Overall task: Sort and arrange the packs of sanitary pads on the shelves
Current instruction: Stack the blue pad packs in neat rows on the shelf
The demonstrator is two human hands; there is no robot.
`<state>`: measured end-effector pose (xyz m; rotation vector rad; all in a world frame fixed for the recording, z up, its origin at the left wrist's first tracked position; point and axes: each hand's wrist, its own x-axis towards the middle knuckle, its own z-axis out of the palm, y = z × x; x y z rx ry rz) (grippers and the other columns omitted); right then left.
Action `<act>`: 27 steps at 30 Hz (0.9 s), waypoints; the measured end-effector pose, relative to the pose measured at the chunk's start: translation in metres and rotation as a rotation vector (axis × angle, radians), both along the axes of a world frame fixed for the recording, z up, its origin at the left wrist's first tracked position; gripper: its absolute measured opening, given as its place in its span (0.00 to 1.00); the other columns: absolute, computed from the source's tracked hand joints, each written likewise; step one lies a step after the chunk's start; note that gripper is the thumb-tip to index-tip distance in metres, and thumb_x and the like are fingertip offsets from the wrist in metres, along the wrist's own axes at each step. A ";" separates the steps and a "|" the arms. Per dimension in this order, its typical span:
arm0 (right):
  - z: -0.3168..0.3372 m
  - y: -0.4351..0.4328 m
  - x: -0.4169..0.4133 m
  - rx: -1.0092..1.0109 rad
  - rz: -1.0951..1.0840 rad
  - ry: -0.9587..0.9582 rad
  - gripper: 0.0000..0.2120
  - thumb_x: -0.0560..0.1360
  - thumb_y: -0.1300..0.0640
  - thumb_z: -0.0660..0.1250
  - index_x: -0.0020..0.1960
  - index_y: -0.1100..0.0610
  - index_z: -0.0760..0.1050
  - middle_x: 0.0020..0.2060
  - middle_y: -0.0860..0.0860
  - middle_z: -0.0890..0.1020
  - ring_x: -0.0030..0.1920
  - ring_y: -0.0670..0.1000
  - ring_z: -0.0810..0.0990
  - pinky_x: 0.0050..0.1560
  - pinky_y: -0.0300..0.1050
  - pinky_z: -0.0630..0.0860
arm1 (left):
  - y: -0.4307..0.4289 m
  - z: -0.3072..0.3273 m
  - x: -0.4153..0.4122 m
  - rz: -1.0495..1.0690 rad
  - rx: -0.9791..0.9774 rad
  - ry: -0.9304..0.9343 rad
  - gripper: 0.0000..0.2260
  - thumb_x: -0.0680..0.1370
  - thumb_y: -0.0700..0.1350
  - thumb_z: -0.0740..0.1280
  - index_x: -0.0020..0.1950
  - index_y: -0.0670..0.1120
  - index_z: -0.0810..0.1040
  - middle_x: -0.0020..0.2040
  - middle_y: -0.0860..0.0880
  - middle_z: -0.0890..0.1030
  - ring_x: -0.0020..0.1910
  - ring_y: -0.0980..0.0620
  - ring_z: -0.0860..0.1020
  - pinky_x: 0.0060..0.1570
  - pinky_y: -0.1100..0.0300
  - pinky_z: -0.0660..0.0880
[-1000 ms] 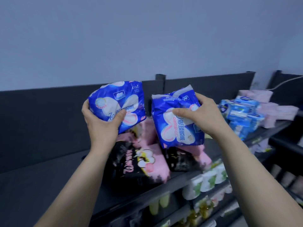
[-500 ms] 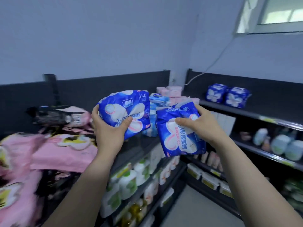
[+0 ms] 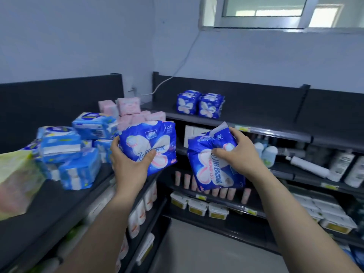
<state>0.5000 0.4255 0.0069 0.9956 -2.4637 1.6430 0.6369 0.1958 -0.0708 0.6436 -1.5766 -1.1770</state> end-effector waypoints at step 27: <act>0.009 -0.057 -0.346 0.055 -0.516 -0.007 0.24 0.66 0.53 0.78 0.55 0.51 0.68 0.47 0.40 0.75 0.43 0.40 0.77 0.34 0.38 0.71 | -0.099 0.031 -0.445 -0.494 0.016 0.033 0.38 0.69 0.58 0.76 0.73 0.56 0.61 0.68 0.54 0.72 0.64 0.54 0.74 0.60 0.55 0.74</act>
